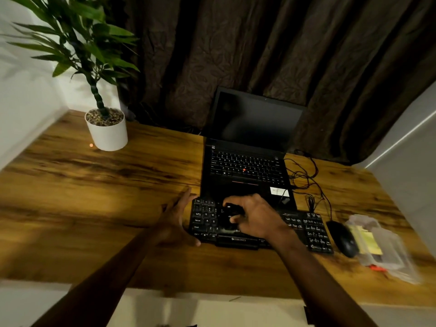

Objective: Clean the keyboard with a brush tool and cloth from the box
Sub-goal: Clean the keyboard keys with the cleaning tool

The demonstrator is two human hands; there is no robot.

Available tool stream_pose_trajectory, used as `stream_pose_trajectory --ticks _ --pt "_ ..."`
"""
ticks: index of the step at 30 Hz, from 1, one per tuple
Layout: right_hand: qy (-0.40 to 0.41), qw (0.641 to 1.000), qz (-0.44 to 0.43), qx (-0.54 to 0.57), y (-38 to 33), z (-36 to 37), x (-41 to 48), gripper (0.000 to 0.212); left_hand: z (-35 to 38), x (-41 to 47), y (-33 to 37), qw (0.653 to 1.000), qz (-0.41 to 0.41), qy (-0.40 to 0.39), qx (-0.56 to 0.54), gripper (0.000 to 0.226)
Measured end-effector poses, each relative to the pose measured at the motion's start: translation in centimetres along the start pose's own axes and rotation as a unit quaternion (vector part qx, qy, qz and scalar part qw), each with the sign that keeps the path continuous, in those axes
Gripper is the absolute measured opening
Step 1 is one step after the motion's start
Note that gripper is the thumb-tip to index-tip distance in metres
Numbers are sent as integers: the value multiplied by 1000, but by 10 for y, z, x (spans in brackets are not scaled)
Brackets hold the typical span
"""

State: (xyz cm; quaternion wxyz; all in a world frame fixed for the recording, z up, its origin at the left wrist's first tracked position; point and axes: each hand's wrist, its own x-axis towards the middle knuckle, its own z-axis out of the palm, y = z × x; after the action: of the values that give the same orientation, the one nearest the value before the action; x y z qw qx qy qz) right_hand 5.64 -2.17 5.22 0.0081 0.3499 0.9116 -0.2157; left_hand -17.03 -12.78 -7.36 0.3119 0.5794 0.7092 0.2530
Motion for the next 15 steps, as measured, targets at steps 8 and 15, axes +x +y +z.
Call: stream_pose_trajectory --ticks 8,15 --pt "3 999 -7 35 5 2 0 51 2 1 -6 1000 6 2 -17 162" --pt "16 999 43 -2 32 2 -3 55 1 1 -3 1000 10 10 -5 153"
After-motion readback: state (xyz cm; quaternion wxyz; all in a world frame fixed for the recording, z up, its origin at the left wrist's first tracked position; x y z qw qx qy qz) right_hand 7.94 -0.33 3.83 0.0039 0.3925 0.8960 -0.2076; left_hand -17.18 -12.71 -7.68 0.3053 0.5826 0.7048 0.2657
